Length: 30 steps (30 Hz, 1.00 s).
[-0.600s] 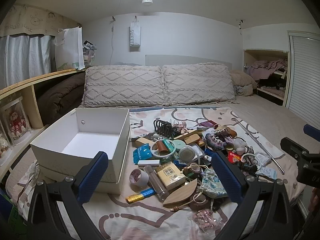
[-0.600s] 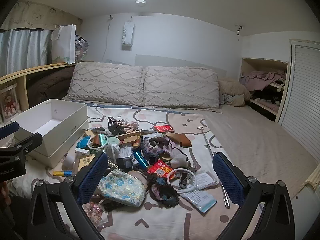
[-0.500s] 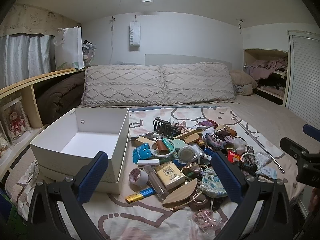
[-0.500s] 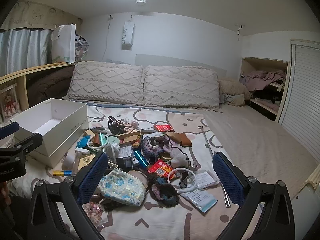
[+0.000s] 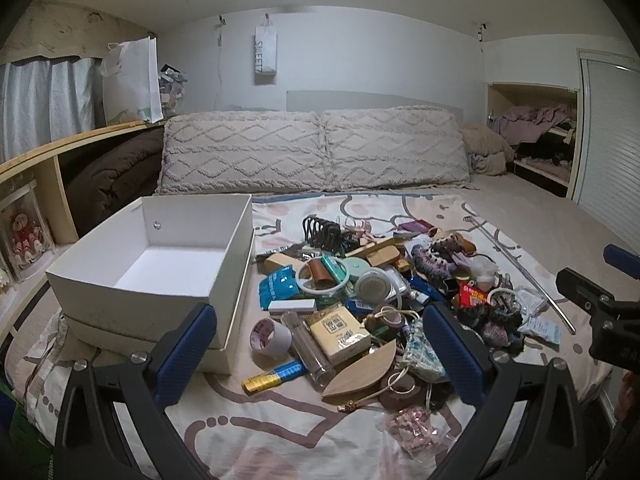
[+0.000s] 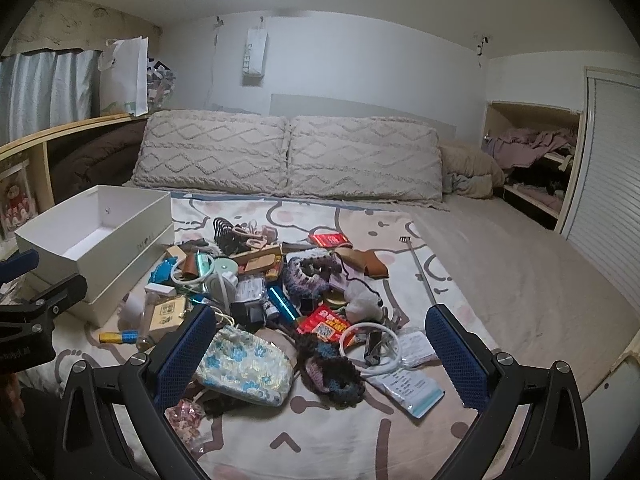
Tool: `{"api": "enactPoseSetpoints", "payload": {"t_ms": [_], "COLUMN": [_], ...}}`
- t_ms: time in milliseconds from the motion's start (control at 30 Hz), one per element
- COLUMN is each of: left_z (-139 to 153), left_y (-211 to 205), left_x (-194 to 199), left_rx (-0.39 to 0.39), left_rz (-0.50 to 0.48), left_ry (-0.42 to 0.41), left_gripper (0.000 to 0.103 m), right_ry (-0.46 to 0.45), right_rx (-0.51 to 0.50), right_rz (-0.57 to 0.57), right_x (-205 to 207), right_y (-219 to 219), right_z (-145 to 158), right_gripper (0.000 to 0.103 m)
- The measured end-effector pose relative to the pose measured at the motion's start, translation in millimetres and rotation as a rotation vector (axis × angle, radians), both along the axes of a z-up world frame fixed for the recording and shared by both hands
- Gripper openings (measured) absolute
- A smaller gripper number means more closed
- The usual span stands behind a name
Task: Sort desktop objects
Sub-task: 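Move both tools toward the pile of items on the bed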
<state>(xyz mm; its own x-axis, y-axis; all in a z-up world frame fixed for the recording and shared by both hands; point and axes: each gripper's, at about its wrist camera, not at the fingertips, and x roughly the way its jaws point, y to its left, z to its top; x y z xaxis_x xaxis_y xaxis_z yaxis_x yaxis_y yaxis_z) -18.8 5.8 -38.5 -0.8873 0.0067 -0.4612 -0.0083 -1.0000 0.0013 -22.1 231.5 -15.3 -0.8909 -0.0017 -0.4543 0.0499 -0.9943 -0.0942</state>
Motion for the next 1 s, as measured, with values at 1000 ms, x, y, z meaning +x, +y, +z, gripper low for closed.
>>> {"api": "enactPoseSetpoints", "payload": {"t_ms": [1000], "left_z": [-74.2], "left_y": [26.0], "left_x": [-35.4], "left_rx": [-0.015], "left_rz": [-0.098], "left_ry": [-0.199], "left_gripper": [0.103], "right_ry": [-0.239], "right_rx": [-0.041], "right_rz": [-0.051], "right_x": [-58.0], "right_y": [8.9], "right_z": [-85.6], "right_gripper": [0.103]}}
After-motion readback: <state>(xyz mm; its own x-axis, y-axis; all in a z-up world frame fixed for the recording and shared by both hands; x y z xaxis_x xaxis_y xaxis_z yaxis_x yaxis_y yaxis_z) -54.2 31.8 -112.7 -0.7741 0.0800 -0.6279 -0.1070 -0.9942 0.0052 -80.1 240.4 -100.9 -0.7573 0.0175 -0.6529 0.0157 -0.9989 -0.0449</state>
